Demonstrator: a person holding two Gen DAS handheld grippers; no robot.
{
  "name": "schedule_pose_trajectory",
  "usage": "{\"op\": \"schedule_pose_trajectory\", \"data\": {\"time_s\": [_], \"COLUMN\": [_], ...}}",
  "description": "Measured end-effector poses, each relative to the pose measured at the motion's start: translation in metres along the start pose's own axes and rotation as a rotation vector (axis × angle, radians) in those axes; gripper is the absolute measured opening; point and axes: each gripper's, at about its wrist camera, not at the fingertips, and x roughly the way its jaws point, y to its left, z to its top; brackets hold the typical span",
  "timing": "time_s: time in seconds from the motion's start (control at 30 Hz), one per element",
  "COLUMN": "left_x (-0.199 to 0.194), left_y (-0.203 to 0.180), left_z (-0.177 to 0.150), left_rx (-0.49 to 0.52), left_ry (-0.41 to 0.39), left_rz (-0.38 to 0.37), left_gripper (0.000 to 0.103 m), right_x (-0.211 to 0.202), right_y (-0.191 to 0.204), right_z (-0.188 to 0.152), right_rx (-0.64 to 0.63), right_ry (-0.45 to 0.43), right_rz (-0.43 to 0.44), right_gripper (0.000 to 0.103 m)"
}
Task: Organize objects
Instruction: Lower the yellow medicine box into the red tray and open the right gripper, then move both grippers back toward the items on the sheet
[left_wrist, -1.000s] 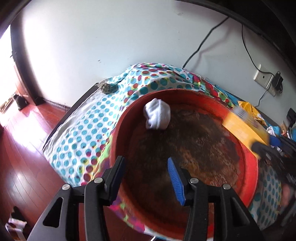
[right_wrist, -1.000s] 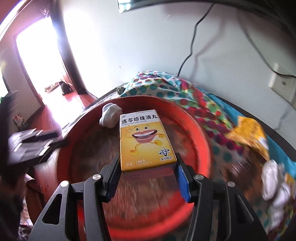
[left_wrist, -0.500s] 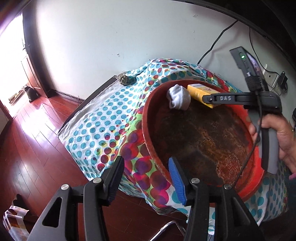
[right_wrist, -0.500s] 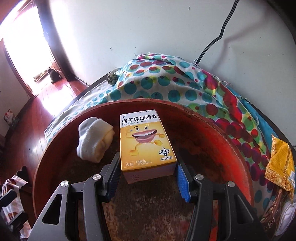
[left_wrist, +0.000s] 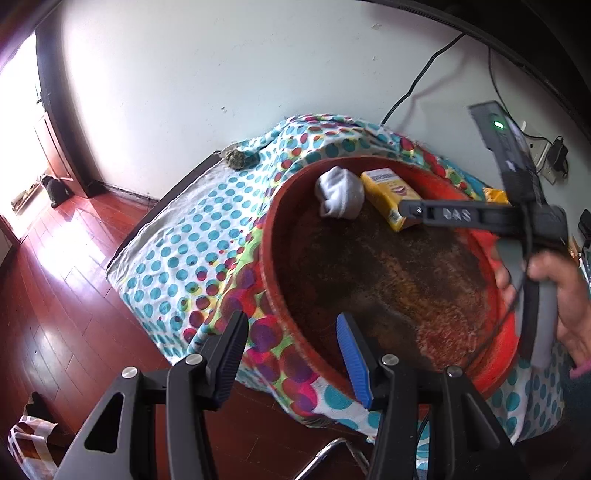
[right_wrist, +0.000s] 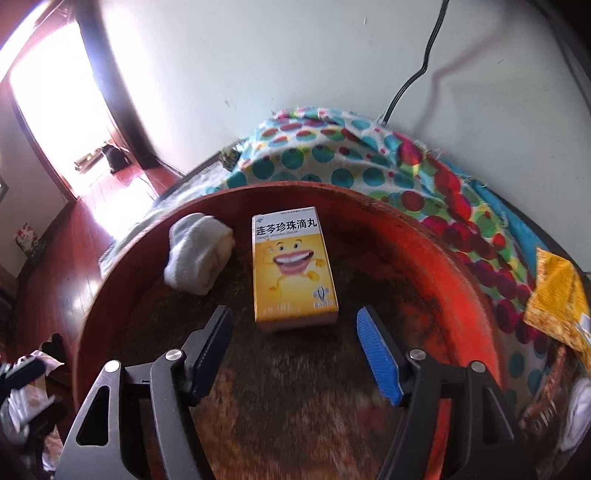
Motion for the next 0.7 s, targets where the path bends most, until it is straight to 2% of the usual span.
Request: {"op": "schedule_pose_trajectory", "data": {"time_s": [0.17,0.23,0.37,0.53,0.63,0.7], "left_x": [-0.007,-0.008,-0.011,-0.011,-0.011,-0.012], "left_y": [-0.029,-0.049,-0.095,-0.159,-0.196,-0.22], "left_z": [0.006,0.006,0.003,-0.009,-0.019,-0.026], "left_rx": [0.044,0.079,0.16,0.265,0.321,0.354], "left_ry": [-0.024,-0.031,-0.03,-0.011,0.003,0.015], "left_rz": [-0.044,-0.069,-0.128,-0.198,-0.244,-0.276], "left_gripper": [0.051,0.051,0.051,0.051,0.051,0.051], "right_x": [-0.069,-0.096,-0.142,-0.202,-0.219,-0.221], "right_y": [-0.024,-0.043,-0.091,-0.157,-0.191,-0.211], "right_z": [-0.052,-0.077,-0.133,-0.202,-0.232,-0.244], "right_rx": [0.025,0.044,0.114,0.242,0.283,0.305], "right_ry": [-0.09,-0.109,-0.149,-0.21,-0.197,-0.178], "right_rz": [-0.001,-0.032,-0.113,-0.277,-0.374,-0.398], "right_gripper": [0.071,0.071,0.071,0.069,0.062,0.058]}}
